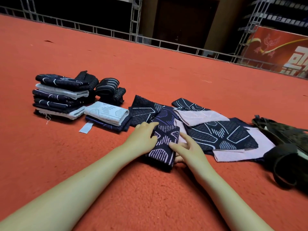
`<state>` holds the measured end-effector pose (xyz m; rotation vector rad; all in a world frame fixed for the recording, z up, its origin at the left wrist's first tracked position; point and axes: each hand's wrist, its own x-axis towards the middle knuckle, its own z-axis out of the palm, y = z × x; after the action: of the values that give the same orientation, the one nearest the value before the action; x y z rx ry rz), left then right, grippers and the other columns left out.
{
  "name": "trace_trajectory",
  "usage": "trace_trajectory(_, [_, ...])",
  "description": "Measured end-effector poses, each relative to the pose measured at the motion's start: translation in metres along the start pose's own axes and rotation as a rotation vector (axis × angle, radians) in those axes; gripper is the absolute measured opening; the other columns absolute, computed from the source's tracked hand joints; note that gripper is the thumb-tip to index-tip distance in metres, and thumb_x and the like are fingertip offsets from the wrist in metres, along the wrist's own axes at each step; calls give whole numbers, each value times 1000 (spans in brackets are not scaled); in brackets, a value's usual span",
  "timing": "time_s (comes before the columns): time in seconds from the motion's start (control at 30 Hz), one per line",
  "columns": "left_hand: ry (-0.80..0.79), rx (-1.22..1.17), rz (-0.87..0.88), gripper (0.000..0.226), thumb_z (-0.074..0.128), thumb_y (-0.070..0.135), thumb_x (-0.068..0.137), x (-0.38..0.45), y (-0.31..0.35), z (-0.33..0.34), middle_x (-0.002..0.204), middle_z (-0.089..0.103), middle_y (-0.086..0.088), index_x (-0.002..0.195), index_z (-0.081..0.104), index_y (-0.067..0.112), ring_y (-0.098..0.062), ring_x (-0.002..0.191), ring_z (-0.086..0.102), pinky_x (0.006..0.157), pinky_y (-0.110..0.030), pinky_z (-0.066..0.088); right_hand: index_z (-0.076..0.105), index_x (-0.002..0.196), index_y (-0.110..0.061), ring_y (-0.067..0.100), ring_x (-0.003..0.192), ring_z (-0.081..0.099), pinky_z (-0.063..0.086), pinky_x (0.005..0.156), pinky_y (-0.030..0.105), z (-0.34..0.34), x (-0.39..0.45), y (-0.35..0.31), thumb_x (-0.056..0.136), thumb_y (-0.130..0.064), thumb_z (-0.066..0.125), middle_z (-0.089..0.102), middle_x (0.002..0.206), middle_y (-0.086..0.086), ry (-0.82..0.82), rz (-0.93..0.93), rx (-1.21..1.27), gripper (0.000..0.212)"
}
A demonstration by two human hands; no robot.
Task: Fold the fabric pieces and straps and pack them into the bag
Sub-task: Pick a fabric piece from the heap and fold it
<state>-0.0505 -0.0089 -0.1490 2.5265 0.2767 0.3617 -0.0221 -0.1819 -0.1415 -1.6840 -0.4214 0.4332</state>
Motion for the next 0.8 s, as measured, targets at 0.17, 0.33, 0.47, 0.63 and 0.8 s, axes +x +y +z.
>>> trace_trajectory(0.17, [41, -104, 42, 58, 47, 12, 88, -1, 3, 3, 132, 46, -12, 144, 35, 21, -26, 127, 42, 107, -35, 32, 45, 133, -29, 12, 60, 62, 48, 50, 22, 1, -3, 0, 87, -5, 64, 72, 101, 10, -28, -66, -53, 55])
trace_trajectory(0.33, [140, -419, 64, 56, 52, 9, 86, -4, 12, -5, 131, 47, -3, 140, 41, 21, -11, 123, 43, 106, -26, 32, 56, 127, -35, 18, 105, 65, 50, 96, 40, -7, -1, -3, 73, -15, 66, 69, 113, 3, 36, -212, -44, 58])
trace_trajectory(0.47, [71, -637, 85, 53, 54, 17, 85, -6, 16, -11, 126, 51, 8, 136, 45, 26, 0, 118, 45, 101, -23, 37, 67, 115, -33, 8, 113, 61, 44, 104, 41, -13, -8, -13, 71, -13, 59, 67, 117, -11, 7, -289, -94, 49])
trace_trajectory(0.63, [24, -604, 138, 50, 52, 28, 75, -5, 12, -8, 121, 60, 12, 124, 54, 25, 5, 109, 53, 97, -12, 37, 67, 117, -26, 0, 110, 60, 45, 103, 34, -17, -10, -14, 82, 4, 61, 68, 115, -14, 41, -327, -158, 47])
trace_trajectory(0.8, [74, -675, 112, 37, 51, 7, 92, -2, 10, -8, 126, 59, 5, 128, 53, 14, -8, 117, 53, 105, -25, 37, 65, 112, -31, 10, 93, 65, 52, 89, 36, -17, -2, -8, 84, -11, 68, 68, 102, -3, 211, -268, -46, 35])
